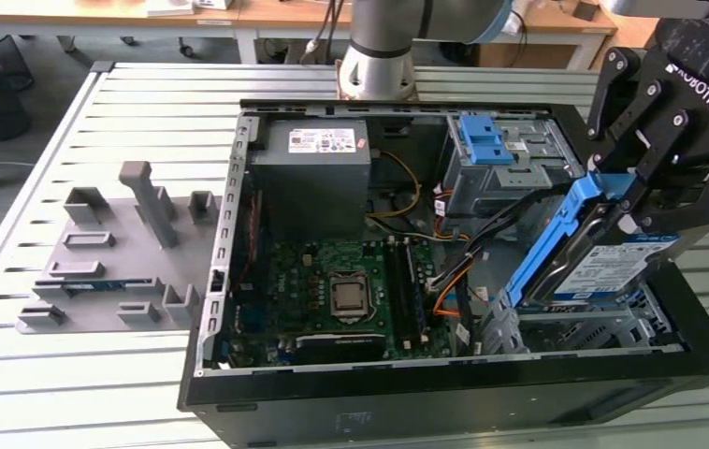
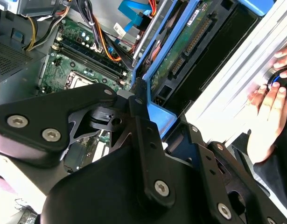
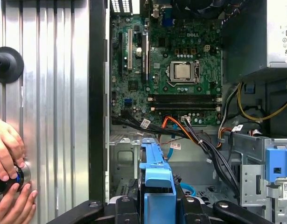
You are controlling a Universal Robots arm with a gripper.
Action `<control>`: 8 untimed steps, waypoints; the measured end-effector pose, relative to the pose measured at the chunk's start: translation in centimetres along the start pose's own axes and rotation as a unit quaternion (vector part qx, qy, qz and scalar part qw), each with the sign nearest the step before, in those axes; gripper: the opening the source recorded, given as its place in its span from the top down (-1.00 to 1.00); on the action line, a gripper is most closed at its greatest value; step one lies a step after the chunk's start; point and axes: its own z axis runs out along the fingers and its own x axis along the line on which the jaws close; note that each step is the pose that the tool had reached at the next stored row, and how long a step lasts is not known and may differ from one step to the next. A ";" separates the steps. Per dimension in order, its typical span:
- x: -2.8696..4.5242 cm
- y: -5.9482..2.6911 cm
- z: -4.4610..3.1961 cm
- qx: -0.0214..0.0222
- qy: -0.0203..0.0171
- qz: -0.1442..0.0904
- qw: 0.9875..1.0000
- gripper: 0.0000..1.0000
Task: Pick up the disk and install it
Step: 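Insert the disk into the insertion slot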
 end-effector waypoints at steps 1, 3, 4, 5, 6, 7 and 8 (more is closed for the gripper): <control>0.00 -0.01 0.00 0.000 0.000 0.000 1.000 0.27; 0.04 -0.02 0.00 -0.001 0.000 0.000 1.000 0.27; 0.06 -0.03 0.00 -0.001 0.000 0.000 1.000 0.27; 0.08 -0.03 0.00 -0.001 0.000 0.000 1.000 0.27; 0.11 -0.04 0.00 -0.001 0.000 0.000 1.000 0.27; 0.14 -0.05 0.00 -0.001 0.000 0.000 1.000 0.27; 0.18 -0.06 0.01 -0.001 0.000 0.000 1.000 0.27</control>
